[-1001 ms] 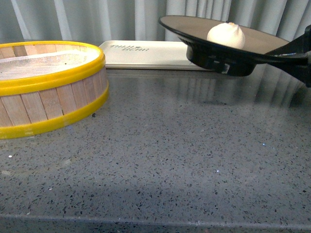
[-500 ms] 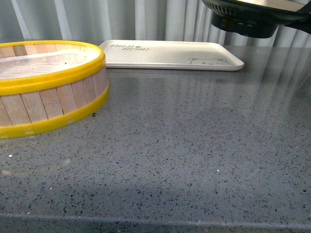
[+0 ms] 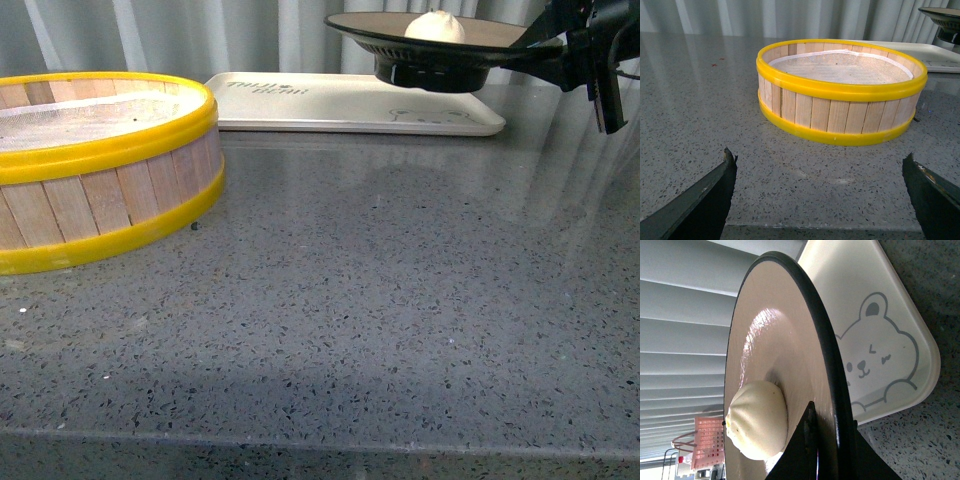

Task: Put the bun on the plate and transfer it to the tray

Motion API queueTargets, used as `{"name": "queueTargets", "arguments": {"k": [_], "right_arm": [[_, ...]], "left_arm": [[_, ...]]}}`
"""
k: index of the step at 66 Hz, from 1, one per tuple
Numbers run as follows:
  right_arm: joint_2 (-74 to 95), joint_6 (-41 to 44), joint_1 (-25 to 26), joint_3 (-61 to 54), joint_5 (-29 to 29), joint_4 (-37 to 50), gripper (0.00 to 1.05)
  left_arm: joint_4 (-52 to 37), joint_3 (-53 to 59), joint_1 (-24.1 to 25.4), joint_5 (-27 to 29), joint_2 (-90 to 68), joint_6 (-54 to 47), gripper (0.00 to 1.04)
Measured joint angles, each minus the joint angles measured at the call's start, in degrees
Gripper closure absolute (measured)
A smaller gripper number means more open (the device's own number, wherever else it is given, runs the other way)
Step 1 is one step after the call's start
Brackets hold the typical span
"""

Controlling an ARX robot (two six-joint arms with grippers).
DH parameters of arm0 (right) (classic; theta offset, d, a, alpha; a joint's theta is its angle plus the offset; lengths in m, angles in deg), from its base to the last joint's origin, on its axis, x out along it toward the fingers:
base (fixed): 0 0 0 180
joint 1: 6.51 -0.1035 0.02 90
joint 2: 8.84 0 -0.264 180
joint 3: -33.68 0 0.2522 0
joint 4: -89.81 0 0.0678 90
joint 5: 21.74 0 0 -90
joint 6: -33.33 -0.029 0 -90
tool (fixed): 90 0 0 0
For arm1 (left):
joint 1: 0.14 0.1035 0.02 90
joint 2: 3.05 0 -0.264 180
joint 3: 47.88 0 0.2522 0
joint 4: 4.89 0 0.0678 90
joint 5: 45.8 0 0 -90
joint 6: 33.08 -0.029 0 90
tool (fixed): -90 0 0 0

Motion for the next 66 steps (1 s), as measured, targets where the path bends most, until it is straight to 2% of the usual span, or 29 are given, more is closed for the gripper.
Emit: {"name": "queueTargets", "arguments": {"k": [17, 66], "right_arm": [[5.07, 0.07, 0.98, 5.42, 1.73, -1.92, 1.02], [15.34, 0.94, 0.46, 20.87, 2.01, -9.44, 1.02]], "left_arm": [[0.00, 0.00, 0.00, 0.00, 0.02, 0.00, 0.07], [0.00, 0.00, 0.00, 0.00, 0.02, 0.00, 0.07]]}}
